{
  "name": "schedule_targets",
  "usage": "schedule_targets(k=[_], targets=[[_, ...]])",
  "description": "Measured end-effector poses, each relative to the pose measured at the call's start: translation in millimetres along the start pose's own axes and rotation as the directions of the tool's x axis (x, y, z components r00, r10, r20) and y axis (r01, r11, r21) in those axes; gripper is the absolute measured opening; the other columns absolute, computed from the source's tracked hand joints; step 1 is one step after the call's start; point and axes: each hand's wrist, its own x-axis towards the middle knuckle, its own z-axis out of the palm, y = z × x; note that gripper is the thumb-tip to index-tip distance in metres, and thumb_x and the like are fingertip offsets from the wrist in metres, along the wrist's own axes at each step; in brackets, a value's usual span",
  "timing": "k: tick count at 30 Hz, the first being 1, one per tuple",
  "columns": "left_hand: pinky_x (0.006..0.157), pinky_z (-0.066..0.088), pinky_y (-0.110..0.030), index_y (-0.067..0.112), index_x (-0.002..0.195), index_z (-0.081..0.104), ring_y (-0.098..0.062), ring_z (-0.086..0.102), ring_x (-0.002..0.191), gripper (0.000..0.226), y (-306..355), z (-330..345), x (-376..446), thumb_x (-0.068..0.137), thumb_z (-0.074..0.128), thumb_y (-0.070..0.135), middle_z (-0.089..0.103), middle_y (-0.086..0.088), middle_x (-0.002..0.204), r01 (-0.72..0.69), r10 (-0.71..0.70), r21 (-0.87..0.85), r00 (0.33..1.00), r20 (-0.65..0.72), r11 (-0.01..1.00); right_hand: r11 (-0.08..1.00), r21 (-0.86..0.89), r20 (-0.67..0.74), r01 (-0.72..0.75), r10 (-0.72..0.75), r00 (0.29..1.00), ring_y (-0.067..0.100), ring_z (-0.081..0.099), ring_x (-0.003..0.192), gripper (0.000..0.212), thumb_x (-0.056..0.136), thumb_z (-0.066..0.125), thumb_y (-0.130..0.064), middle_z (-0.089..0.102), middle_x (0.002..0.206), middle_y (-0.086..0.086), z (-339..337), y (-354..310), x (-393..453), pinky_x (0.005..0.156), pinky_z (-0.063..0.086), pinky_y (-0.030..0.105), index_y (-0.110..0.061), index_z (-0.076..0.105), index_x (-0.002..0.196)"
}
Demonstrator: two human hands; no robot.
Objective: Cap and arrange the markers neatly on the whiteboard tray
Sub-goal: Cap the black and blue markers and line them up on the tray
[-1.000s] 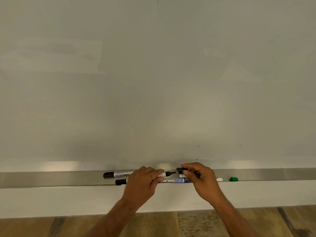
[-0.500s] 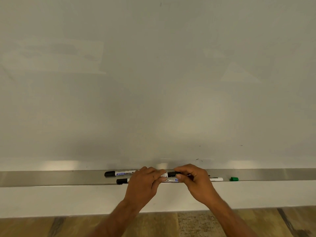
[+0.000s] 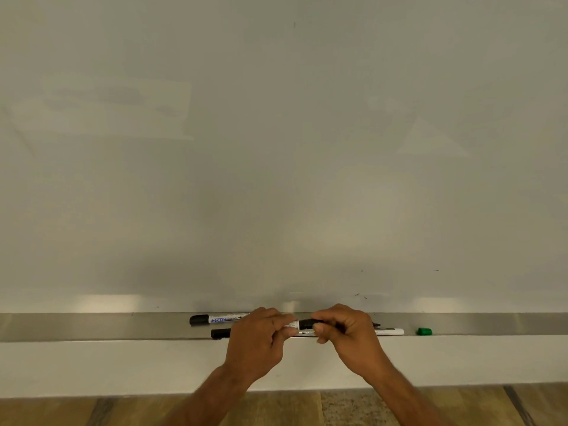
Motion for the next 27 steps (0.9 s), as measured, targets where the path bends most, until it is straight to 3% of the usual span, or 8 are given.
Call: schedule_targets(k=[10, 14, 18, 22, 24, 27], targets=[[0.063, 0.054, -0.026, 0.034, 0.101, 0.070, -0.005, 0.062, 0.074, 0.021, -4.6, 1.7, -6.9, 0.085, 0.058, 0.041, 0.072, 0.014, 0.083, 0.004, -0.004, -0.095, 1.000, 0.005, 0.995, 0.998, 0.060, 0.048, -0.012, 0.009, 0.999, 0.026, 0.070, 0.064, 0.027, 0.077, 0.072, 0.006, 0.070, 0.080, 0.014, -0.7, -2.3, -5.9, 0.063, 0.059, 0.030, -0.016, 0.077, 0.092], [0.074, 0.049, -0.021, 0.042, 0.111, 0.063, -0.004, 0.061, 0.084, 0.023, 7.4, 6.8, -5.1, 0.089, 0.058, 0.040, 0.068, 0.023, 0.090, 0.121, -0.102, -0.411, 0.992, 0.068, 0.904, 0.935, 0.316, 0.046, -0.162, 0.156, 0.987, 0.029, 0.071, 0.081, 0.029, 0.071, 0.078, -0.009, 0.075, 0.088, 0.013, 15.1, 0.5, -9.6, 0.069, 0.059, 0.033, -0.016, 0.073, 0.099], [0.084, 0.052, -0.021, 0.042, 0.118, 0.055, 0.000, 0.065, 0.098, 0.031, 12.0, 14.1, -8.7, 0.090, 0.062, 0.031, 0.070, 0.023, 0.103, 0.229, -0.167, -0.571, 0.973, 0.160, 0.788, 0.926, 0.331, -0.002, -0.184, 0.196, 0.981, 0.030, 0.067, 0.089, 0.023, 0.075, 0.075, -0.015, 0.075, 0.089, 0.010, 29.7, 3.4, -7.3, 0.081, 0.057, 0.038, -0.017, 0.073, 0.098], [0.086, 0.047, -0.008, 0.049, 0.127, 0.043, 0.010, 0.059, 0.101, 0.050, -2.3, 18.3, -13.6, 0.082, 0.065, 0.048, 0.066, 0.027, 0.109, 0.298, -0.220, -0.469, 0.952, 0.215, 0.832, 0.990, 0.125, -0.013, -0.062, 0.065, 0.998, 0.017, 0.069, 0.091, 0.018, 0.086, 0.067, -0.015, 0.075, 0.095, 0.001, 27.3, -6.3, 5.2, 0.081, 0.056, 0.026, -0.025, 0.070, 0.102], [0.084, 0.047, -0.011, 0.048, 0.120, 0.049, 0.009, 0.058, 0.096, 0.041, -14.5, 20.0, -18.0, 0.082, 0.066, 0.048, 0.063, 0.024, 0.108, 0.301, -0.255, -0.331, 0.951, 0.178, 0.894, 0.994, -0.090, -0.009, 0.058, -0.059, 0.998, 0.008, 0.065, 0.083, 0.021, 0.089, 0.063, -0.028, 0.070, 0.093, -0.004, 23.2, -11.6, 13.2, 0.074, 0.050, 0.013, -0.031, 0.067, 0.109], [0.080, 0.047, -0.017, 0.037, 0.105, 0.064, 0.004, 0.055, 0.084, 0.024, -28.8, 21.9, -22.2, 0.082, 0.070, 0.039, 0.066, 0.016, 0.097, 0.235, -0.224, -0.132, 0.970, 0.092, 0.963, 0.849, -0.488, 0.102, 0.203, -0.175, 0.979, 0.005, 0.055, 0.080, 0.032, 0.094, 0.053, -0.034, 0.056, 0.093, -0.003, 22.6, -9.4, 28.2, 0.071, 0.039, 0.005, -0.027, 0.058, 0.125]])
